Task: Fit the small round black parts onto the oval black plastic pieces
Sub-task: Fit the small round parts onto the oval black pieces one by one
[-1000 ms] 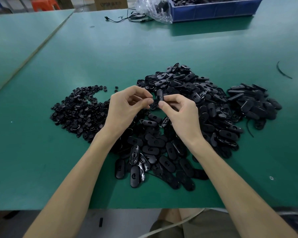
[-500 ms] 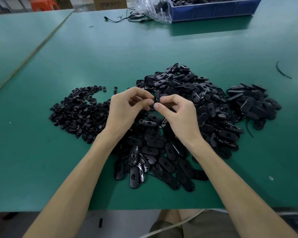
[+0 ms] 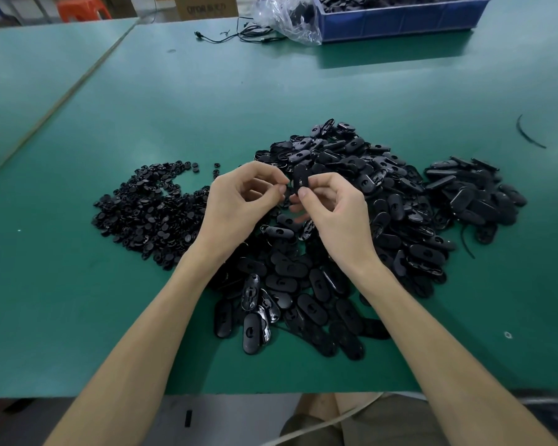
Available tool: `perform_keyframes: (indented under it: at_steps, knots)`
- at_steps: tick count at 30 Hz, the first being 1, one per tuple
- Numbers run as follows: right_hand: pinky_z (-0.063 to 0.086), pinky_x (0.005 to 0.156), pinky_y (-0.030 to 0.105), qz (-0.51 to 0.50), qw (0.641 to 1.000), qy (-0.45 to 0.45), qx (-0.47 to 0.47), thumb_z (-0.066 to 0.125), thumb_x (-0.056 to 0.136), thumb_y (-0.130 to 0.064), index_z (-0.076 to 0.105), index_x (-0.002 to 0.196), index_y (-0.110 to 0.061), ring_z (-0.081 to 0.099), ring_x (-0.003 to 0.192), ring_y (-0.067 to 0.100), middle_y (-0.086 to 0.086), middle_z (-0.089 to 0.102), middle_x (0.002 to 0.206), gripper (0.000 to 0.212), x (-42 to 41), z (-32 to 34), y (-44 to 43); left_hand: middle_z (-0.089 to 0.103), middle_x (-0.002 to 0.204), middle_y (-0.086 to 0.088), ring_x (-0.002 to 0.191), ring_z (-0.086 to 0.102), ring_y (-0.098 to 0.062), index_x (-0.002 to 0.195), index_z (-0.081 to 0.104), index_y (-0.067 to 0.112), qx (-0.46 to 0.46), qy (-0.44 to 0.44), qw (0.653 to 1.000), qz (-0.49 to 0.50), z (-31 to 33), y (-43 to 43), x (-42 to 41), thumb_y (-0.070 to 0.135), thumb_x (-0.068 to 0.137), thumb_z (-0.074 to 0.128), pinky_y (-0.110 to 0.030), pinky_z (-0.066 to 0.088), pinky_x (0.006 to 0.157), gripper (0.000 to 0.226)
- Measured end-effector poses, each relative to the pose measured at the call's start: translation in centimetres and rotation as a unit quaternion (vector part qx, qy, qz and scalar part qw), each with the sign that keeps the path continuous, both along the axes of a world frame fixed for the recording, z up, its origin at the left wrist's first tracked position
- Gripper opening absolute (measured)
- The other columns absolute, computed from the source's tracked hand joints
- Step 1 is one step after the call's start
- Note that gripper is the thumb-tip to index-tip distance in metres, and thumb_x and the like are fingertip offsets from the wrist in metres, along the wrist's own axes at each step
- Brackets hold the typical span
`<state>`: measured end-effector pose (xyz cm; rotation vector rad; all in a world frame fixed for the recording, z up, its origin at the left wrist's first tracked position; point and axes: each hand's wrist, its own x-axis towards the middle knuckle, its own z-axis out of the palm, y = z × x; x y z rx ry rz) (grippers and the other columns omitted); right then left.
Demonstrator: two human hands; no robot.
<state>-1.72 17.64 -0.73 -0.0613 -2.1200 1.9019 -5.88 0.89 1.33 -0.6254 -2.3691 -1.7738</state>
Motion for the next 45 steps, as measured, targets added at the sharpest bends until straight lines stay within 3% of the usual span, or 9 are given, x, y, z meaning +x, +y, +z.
perform_keyframes:
  at_steps: [4, 9, 12, 18, 22, 27, 35, 39, 45]
  knots:
    - [0.061, 0.068, 0.030, -0.005, 1.000, 0.001, 0.014, 0.063, 0.102, -0.012, 0.068, 0.115, -0.016, 0.075, 0.075, 0.014, 0.001, 0.077, 0.088, 0.014, -0.12, 0.00, -0.08, 0.076, 0.090, -0.004, 0.077, 0.074, -0.021, 0.101, 0.074, 0.010, 0.038, -0.020, 0.999, -0.011, 0.13, 0.04, -0.28, 0.007, 0.093, 0.075, -0.039, 0.059, 0.074, 0.008]
    - [0.063, 0.068, 0.038, 0.016, 0.998, 0.023, 0.047, 0.063, 0.102, -0.011, 0.064, 0.120, -0.027, 0.073, 0.073, 0.015, -0.002, 0.074, 0.081, 0.024, 0.13, 0.17, -0.06, 0.076, 0.086, -0.003, 0.073, 0.072, -0.018, 0.117, 0.067, 0.003, 0.068, -0.081, 0.994, -0.029, -0.04, 0.19, -0.52, 0.007, 0.092, 0.077, -0.027, 0.057, 0.069, 0.028]
    - [0.062, 0.072, 0.049, 0.011, 0.997, 0.027, 0.075, 0.062, 0.101, -0.009, 0.068, 0.108, -0.024, 0.072, 0.080, 0.018, -0.005, 0.073, 0.083, 0.018, 0.17, 0.22, -0.18, 0.076, 0.084, -0.003, 0.070, 0.069, -0.020, 0.116, 0.067, 0.004, 0.073, -0.107, 0.991, -0.039, -0.23, 0.26, -0.56, 0.009, 0.090, 0.079, -0.031, 0.056, 0.070, 0.029]
    - [0.062, 0.082, 0.049, 0.007, 0.998, 0.012, 0.055, 0.066, 0.100, -0.010, 0.070, 0.106, -0.016, 0.072, 0.094, 0.016, -0.007, 0.074, 0.096, 0.009, 0.15, 0.34, -0.20, 0.077, 0.087, -0.002, 0.075, 0.069, -0.007, 0.104, 0.073, 0.006, 0.056, -0.086, 0.994, -0.031, -0.39, 0.65, -0.39, 0.009, 0.089, 0.080, -0.019, 0.053, 0.067, 0.017]
    - [0.063, 0.079, 0.045, 0.009, 0.998, 0.010, 0.053, 0.069, 0.100, -0.015, 0.070, 0.106, -0.015, 0.073, 0.092, 0.016, -0.005, 0.075, 0.097, 0.006, 0.11, 0.26, -0.14, 0.078, 0.094, -0.008, 0.079, 0.069, -0.005, 0.104, 0.074, 0.005, 0.045, -0.071, 0.996, -0.020, -0.26, 0.64, -0.22, 0.010, 0.089, 0.079, -0.019, 0.054, 0.068, 0.016]
    - [0.055, 0.063, 0.020, 0.013, 0.998, 0.013, 0.053, 0.070, 0.101, -0.017, 0.069, 0.101, -0.019, 0.071, 0.074, 0.012, -0.003, 0.075, 0.089, 0.002, 0.13, 0.31, -0.09, 0.075, 0.087, -0.006, 0.076, 0.066, -0.009, 0.105, 0.074, 0.006, 0.041, -0.081, 0.996, -0.014, -0.15, 0.36, -0.40, 0.012, 0.089, 0.080, -0.022, 0.054, 0.068, 0.018]
    - [0.059, 0.077, 0.032, 0.040, 0.997, 0.013, 0.070, 0.069, 0.101, -0.016, 0.071, 0.103, -0.016, 0.069, 0.081, 0.010, -0.007, 0.073, 0.087, 0.003, 0.21, 0.45, -0.20, 0.075, 0.116, -0.004, 0.097, 0.072, -0.012, 0.128, 0.069, 0.013, 0.060, -0.096, 0.993, 0.031, -0.01, 0.02, -0.62, 0.014, 0.104, 0.060, -0.023, 0.055, 0.070, 0.025]
    - [0.049, 0.074, 0.017, 0.071, 0.993, 0.018, 0.088, 0.070, 0.100, -0.015, 0.072, 0.100, -0.018, 0.064, 0.077, 0.001, -0.017, 0.070, 0.081, 0.004, 0.42, 0.51, -0.35, 0.077, 0.095, -0.004, 0.073, 0.065, -0.004, 0.119, 0.075, 0.013, 0.029, -0.094, 0.995, 0.015, -0.10, 0.03, -0.46, 0.011, 0.101, 0.065, -0.021, 0.051, 0.064, 0.021]
    - [0.054, 0.078, 0.022, 0.017, 0.996, 0.023, 0.086, 0.070, 0.099, -0.017, 0.072, 0.100, -0.020, 0.069, 0.083, 0.004, -0.012, 0.073, 0.088, 0.004, 0.38, 0.40, -0.35, 0.077, 0.093, -0.011, 0.079, 0.067, -0.017, 0.112, 0.073, 0.004, 0.080, -0.132, 0.988, 0.021, -0.16, -0.09, -0.45, 0.007, 0.096, 0.071, -0.026, 0.054, 0.069, 0.017]
